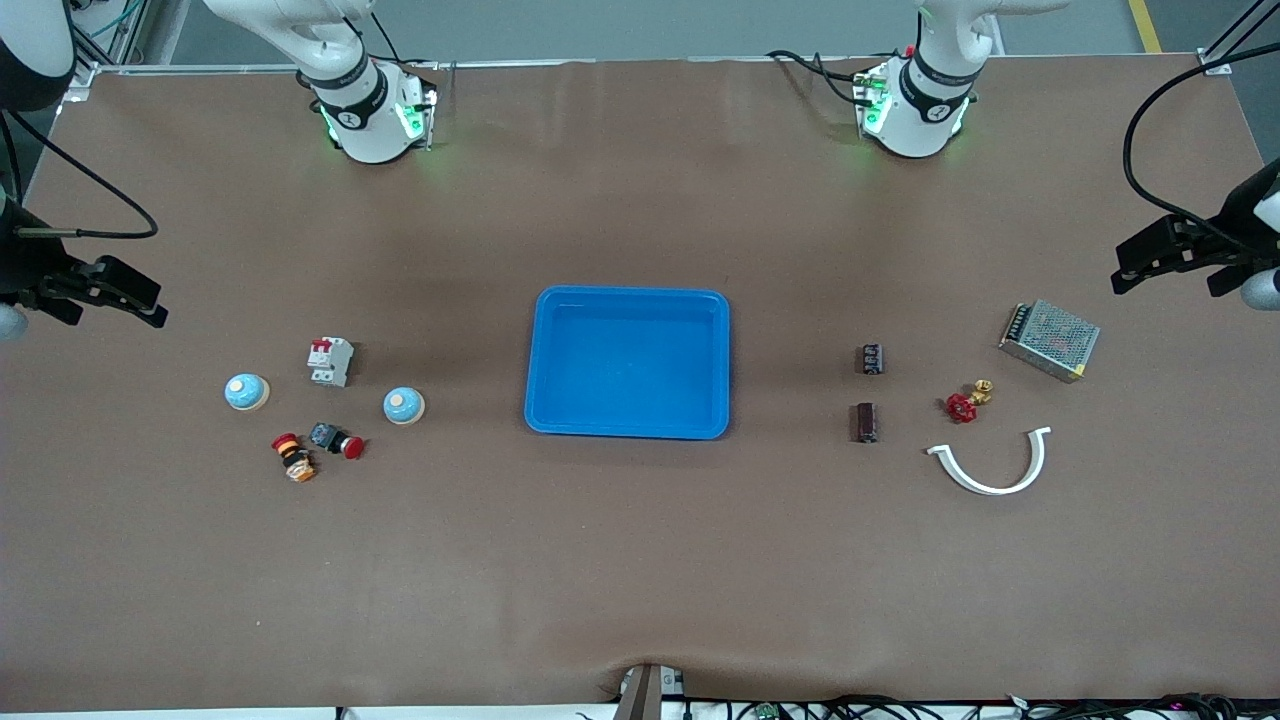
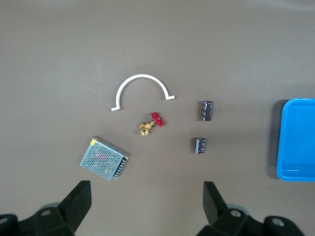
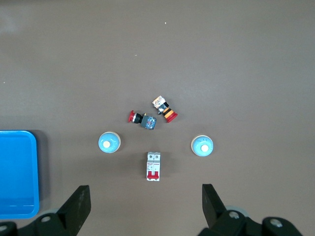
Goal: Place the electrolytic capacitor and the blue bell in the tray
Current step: 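Move the right gripper toward a blue bell while the left gripper reaches the capacitors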
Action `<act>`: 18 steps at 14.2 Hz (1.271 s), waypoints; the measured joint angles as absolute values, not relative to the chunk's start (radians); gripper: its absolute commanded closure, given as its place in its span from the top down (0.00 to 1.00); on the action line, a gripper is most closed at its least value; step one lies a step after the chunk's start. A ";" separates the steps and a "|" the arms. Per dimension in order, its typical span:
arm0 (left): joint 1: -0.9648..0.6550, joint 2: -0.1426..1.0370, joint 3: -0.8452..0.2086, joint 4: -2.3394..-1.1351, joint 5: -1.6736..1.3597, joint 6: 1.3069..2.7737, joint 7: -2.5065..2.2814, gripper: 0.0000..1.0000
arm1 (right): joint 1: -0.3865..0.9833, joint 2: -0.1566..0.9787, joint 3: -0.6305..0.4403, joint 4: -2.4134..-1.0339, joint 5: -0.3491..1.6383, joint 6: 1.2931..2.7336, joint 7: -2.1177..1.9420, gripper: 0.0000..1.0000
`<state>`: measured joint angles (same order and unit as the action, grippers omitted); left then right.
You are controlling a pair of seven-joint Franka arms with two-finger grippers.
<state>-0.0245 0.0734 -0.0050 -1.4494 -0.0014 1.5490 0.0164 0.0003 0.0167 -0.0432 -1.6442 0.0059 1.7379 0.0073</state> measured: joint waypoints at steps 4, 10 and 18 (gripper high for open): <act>-0.016 0.068 -0.003 -1.448 -0.001 1.549 0.018 1.00 | 0.001 0.017 -0.043 -1.644 0.006 1.738 0.007 1.00; -0.009 0.101 0.000 -1.450 0.008 1.558 0.006 1.00 | 0.001 0.017 -0.043 -1.644 0.006 1.738 0.007 1.00; -0.010 0.110 -0.004 -1.524 -0.017 1.625 0.006 1.00 | 0.017 0.096 -0.039 -1.652 0.006 1.766 0.007 1.00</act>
<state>-0.0097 0.1102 -0.0040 -1.5241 -0.0170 1.6254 0.0058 0.0169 0.0958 -0.0395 -1.6523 0.0061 1.7662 0.0071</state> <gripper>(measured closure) 0.000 0.000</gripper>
